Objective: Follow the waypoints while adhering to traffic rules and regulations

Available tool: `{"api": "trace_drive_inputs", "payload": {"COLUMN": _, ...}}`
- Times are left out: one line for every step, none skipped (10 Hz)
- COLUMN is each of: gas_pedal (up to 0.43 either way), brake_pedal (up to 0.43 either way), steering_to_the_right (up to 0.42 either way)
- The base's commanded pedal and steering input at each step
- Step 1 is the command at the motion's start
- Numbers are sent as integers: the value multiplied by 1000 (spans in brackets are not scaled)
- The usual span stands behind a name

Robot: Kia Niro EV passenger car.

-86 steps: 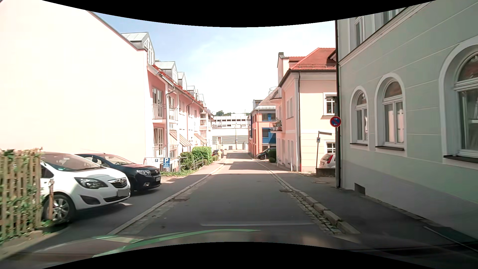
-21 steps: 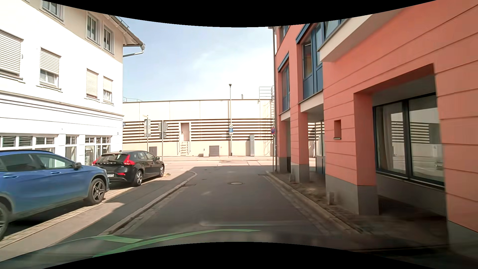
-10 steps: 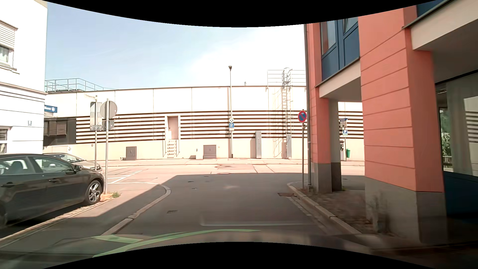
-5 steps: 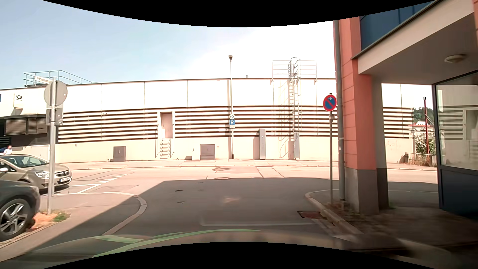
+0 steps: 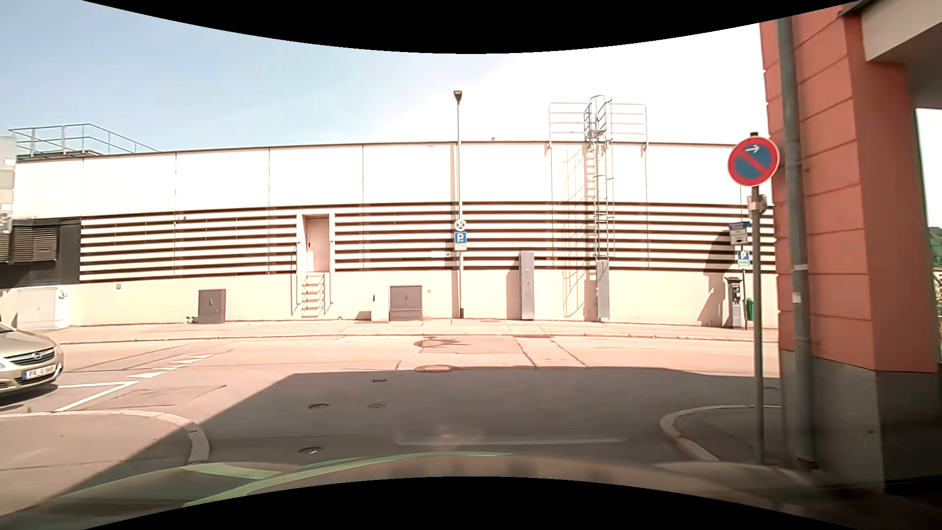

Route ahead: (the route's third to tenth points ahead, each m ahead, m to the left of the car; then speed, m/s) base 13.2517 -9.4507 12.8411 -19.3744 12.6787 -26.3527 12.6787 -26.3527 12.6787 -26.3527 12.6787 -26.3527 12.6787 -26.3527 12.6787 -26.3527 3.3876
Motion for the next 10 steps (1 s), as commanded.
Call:
{"api": "trace_drive_inputs", "payload": {"gas_pedal": 0, "brake_pedal": 226, "steering_to_the_right": -17}}
{"api": "trace_drive_inputs", "payload": {"gas_pedal": 0, "brake_pedal": 226, "steering_to_the_right": -17}}
{"api": "trace_drive_inputs", "payload": {"gas_pedal": 0, "brake_pedal": 232, "steering_to_the_right": -16}}
{"api": "trace_drive_inputs", "payload": {"gas_pedal": 0, "brake_pedal": 238, "steering_to_the_right": -11}}
{"api": "trace_drive_inputs", "payload": {"gas_pedal": 0, "brake_pedal": 238, "steering_to_the_right": -4}}
{"api": "trace_drive_inputs", "payload": {"gas_pedal": 0, "brake_pedal": 226, "steering_to_the_right": 0}}
{"api": "trace_drive_inputs", "payload": {"gas_pedal": 0, "brake_pedal": 201, "steering_to_the_right": 0}}
{"api": "trace_drive_inputs", "payload": {"gas_pedal": 0, "brake_pedal": 189, "steering_to_the_right": 0}}
{"api": "trace_drive_inputs", "payload": {"gas_pedal": 0, "brake_pedal": 183, "steering_to_the_right": 0}}
{"api": "trace_drive_inputs", "payload": {"gas_pedal": 0, "brake_pedal": 159, "steering_to_the_right": 0}}
